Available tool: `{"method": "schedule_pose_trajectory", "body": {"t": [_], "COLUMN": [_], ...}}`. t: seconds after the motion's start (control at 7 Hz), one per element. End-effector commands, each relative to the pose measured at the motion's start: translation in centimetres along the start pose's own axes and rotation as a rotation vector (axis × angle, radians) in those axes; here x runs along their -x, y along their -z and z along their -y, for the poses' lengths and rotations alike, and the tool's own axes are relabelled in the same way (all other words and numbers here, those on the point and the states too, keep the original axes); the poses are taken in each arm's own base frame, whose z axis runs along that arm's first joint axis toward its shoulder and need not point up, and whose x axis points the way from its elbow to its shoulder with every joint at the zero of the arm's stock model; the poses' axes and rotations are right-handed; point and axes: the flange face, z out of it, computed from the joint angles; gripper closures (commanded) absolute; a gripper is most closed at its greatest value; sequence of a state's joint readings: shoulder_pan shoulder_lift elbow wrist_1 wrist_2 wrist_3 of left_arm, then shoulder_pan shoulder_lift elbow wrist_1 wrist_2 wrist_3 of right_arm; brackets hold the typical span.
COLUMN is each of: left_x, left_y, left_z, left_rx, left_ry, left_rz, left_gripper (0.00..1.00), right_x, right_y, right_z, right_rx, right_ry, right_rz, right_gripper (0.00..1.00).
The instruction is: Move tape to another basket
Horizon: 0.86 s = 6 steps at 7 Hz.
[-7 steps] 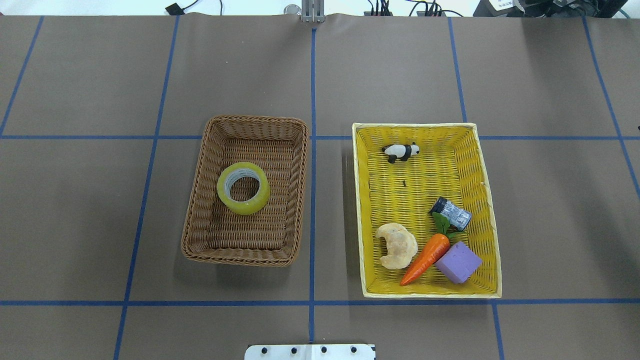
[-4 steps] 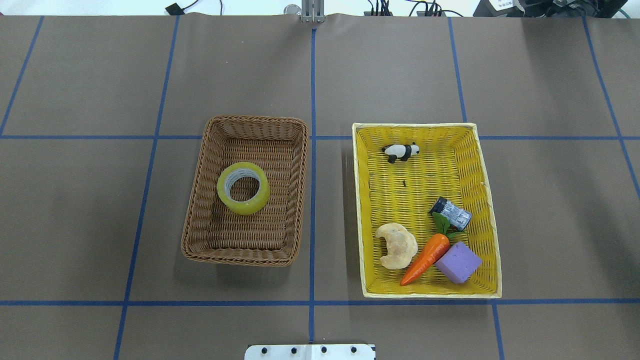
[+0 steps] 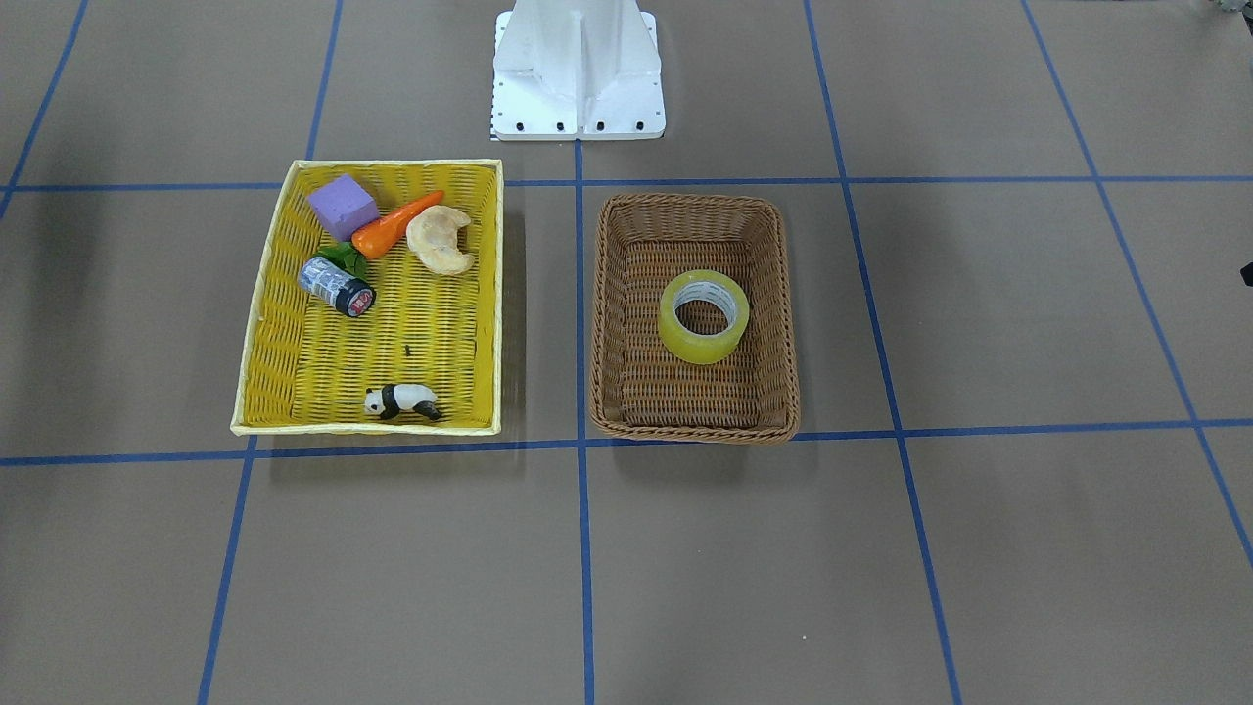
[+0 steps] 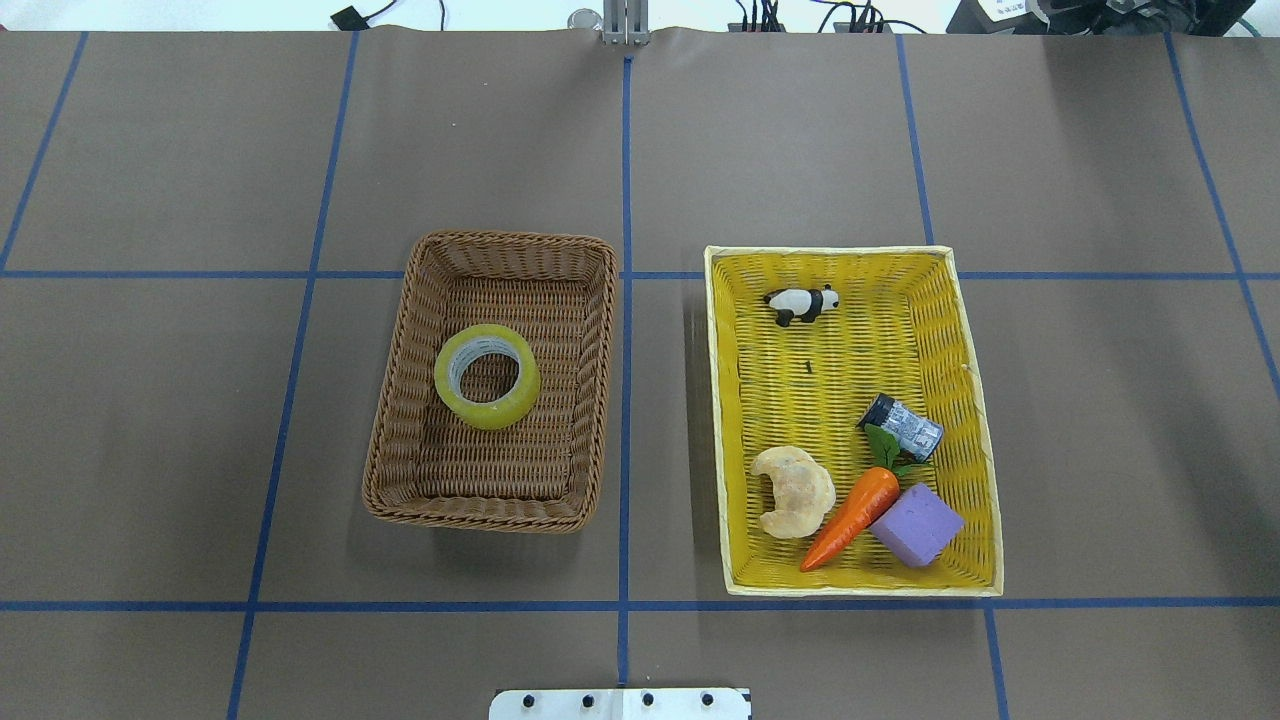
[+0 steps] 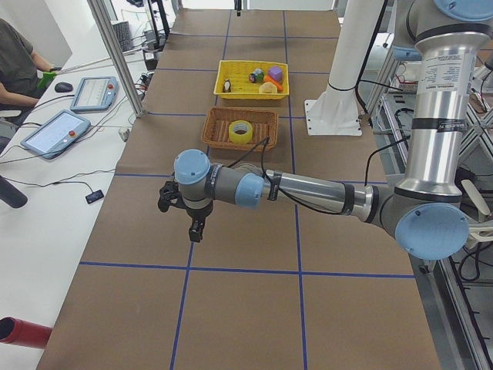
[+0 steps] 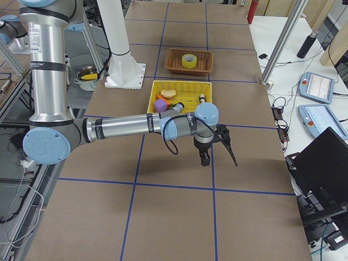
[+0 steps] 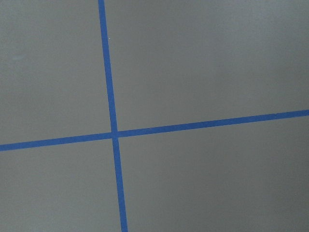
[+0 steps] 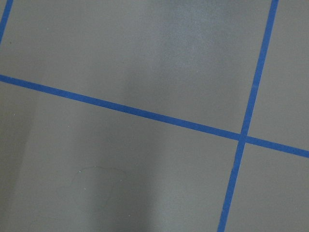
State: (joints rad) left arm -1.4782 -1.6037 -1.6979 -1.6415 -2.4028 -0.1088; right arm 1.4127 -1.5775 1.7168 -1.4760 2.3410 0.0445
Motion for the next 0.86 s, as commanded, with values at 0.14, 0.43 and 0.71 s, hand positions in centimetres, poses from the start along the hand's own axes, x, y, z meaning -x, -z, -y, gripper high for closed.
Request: {"method": "schedule_pose_trajectory", "body": {"t": [0.14,0.43,0.71], "left_x": [-0.2,-0.7,-1.2], "left_y": [0.0,0.4,0.9], "left_z": [-0.6,-0.7,-0.7], "left_rx": [0.003,-0.007,-0.017], "left_ry": [0.004,-0.015,-0.028], "left_rz": [-0.007,-0.011,-0.01], "left_gripper": [0.02,0.02,0.02], "right_x": [-0.2,-0.6,-0.6], "right_y": [-0.1,-0.4,-0.4], "right_z": [-0.4,-1.0,-1.1], "right_rx": [0.001,0.006,0.006], "right_ry": [-0.003,-0.008,-0.008], "right_rz": [0.002,-0.002,-0.001], "right_gripper": [0.0,0.0,0.0]}}
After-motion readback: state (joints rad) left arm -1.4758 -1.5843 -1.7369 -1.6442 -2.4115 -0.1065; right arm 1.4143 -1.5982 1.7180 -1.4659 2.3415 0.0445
